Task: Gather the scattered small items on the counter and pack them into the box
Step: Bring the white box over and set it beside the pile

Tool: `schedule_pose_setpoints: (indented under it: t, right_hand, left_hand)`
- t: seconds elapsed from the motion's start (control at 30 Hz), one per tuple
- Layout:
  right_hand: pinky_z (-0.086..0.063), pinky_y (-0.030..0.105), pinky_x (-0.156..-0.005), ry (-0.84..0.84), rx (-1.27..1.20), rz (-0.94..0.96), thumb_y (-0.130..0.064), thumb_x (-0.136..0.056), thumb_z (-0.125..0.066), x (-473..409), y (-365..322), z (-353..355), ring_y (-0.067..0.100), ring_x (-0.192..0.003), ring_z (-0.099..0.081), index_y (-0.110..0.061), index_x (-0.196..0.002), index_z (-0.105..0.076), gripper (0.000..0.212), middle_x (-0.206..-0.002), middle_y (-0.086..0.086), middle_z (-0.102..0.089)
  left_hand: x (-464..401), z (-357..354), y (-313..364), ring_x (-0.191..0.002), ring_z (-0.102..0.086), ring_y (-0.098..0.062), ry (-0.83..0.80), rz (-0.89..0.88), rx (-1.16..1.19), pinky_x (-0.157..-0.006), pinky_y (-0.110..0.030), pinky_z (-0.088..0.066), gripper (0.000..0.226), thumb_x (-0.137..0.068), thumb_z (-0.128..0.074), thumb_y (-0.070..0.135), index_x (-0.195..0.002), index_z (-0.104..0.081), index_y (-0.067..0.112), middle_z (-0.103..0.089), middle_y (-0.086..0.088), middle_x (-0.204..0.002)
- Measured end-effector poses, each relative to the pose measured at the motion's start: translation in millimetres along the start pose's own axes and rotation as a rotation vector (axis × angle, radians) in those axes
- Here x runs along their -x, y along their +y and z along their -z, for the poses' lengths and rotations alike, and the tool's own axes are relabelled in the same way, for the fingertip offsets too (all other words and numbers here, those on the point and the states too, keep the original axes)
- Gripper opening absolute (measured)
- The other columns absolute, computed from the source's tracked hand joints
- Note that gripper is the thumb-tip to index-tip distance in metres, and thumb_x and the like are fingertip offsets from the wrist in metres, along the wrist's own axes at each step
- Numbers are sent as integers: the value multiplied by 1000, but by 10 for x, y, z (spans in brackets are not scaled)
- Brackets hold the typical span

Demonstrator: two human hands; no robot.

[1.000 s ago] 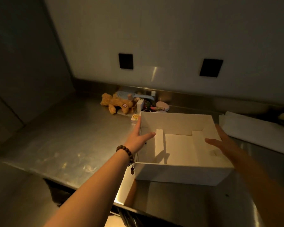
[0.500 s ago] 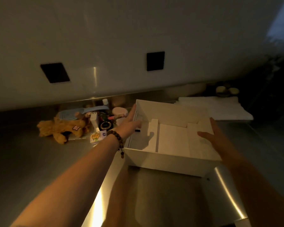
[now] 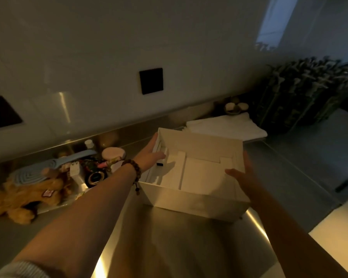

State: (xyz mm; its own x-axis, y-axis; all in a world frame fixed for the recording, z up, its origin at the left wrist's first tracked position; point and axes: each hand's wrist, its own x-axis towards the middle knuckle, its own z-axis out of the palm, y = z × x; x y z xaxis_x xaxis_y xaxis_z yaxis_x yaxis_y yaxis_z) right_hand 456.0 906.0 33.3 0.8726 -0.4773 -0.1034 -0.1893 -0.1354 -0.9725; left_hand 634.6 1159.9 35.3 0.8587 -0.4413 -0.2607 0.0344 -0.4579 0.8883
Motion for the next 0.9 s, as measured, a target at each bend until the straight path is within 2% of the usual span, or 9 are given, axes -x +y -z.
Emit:
schedule_pose_setpoints:
  t: [0.07,0.2,0.3,0.37,0.5,0.57,0.67,0.8,0.9]
  right_hand:
    - [-49,40,-83,46,2,12,-11,-83,-65,-1,-11,-71,14,-104,-55,-40,-136,-35,67,-115,-10,-54]
    - [-49,51,-89,120,29,5,-16,-85,-64,12,-11,-146,22,-109,-55,-39,-137,-33,65,-122,-4,-53]
    - [-52,34,-71,152,75,24,-25,-83,-67,58,-15,-150,12,-99,-56,-35,-140,-30,68,-126,-2,-49]
    - [-46,30,-74,144,180,41,-33,-79,-70,106,25,-155,10,-102,-50,-32,-143,-27,77,-129,-2,-46]
    - [-41,50,-97,144,334,40,-50,-65,-74,173,72,-200,25,-122,-46,-31,-142,-25,93,-140,3,-42]
    - [-38,49,-99,146,347,36,-58,-57,-74,178,31,-235,25,-124,-44,-31,-142,-25,102,-142,4,-41]
    - [-39,45,-98,132,343,56,-65,-49,-73,187,-3,-346,20,-123,-44,-30,-142,-25,110,-142,0,-42]
    - [-39,51,-101,190,350,33,-55,-58,-80,155,40,-511,26,-128,-43,-27,-145,-20,109,-143,4,-40]
    - [-41,52,-100,243,373,29,-44,-66,-81,122,30,-563,29,-127,-44,-23,-144,-21,100,-141,8,-42]
  left_hand:
    - [-74,56,17,-140,-20,-22,3,-21,-34,-108,-40,-20,84,-84,-63,30,-143,-6,49,-17,5,-155]
    - [-127,137,79,-136,-29,-27,64,-74,-271,-107,-38,-28,80,-88,-60,37,-147,-6,40,-26,-5,-153]
    - [42,229,91,-133,-36,-25,86,-119,-329,-105,-35,-32,93,-81,-61,52,-149,-2,27,-32,-5,-150]
    - [264,252,22,-133,-36,-22,62,-130,-313,-105,-33,-32,115,-66,-62,71,-148,3,26,-29,0,-151]
    - [567,102,-227,-141,-12,-12,-1,-183,-434,-108,-26,-9,139,-41,-57,91,-146,10,30,3,8,-157]
    - [522,74,-264,-141,-3,-9,-7,-193,-477,-106,-27,1,145,-35,-57,92,-146,12,28,12,10,-156]
    - [388,158,-262,-141,-2,-9,-12,-199,-491,-106,-27,3,150,-31,-61,90,-147,9,25,7,9,-156]
    - [228,317,-252,-142,-5,-12,-12,-214,-579,-104,-23,0,146,-35,-59,90,-148,6,22,3,6,-157]
    - [169,364,-198,-142,-12,-16,1,-204,-621,-108,-28,-10,144,-36,-55,92,-148,5,23,1,6,-157]
